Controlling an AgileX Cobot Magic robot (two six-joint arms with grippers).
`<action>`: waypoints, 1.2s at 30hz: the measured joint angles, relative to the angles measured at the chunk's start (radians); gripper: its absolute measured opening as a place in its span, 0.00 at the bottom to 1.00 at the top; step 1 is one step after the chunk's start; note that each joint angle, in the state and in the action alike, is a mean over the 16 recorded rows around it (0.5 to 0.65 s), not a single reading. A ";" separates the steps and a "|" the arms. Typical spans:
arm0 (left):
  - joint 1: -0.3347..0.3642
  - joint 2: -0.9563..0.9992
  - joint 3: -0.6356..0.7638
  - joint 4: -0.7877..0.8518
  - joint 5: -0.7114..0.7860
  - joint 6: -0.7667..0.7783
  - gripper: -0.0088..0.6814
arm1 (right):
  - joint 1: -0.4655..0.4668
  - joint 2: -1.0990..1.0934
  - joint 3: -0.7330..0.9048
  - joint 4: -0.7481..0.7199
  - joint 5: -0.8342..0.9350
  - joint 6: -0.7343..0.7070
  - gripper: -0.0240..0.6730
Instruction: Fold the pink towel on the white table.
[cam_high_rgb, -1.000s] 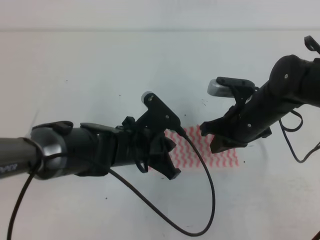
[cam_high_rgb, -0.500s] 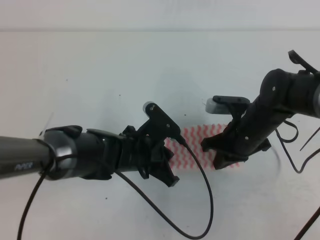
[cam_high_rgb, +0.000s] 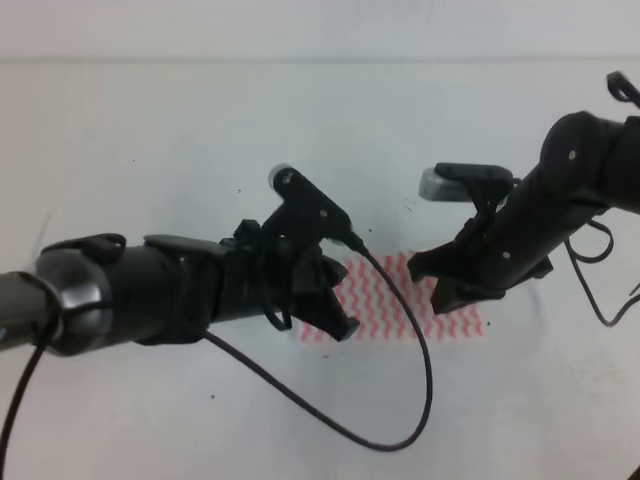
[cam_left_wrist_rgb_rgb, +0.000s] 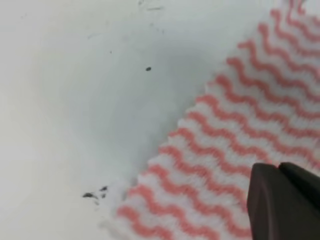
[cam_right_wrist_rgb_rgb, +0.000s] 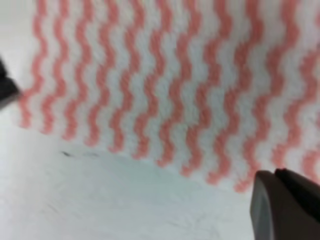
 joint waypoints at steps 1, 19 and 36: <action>0.008 -0.004 0.000 0.003 0.013 -0.014 0.01 | 0.000 -0.006 0.000 -0.001 -0.002 0.001 0.01; 0.121 0.061 0.000 0.273 0.262 -0.410 0.01 | -0.001 -0.036 0.000 -0.001 -0.015 0.016 0.01; 0.122 0.081 -0.004 0.432 0.235 -0.564 0.01 | -0.001 -0.033 0.000 0.001 -0.011 0.016 0.01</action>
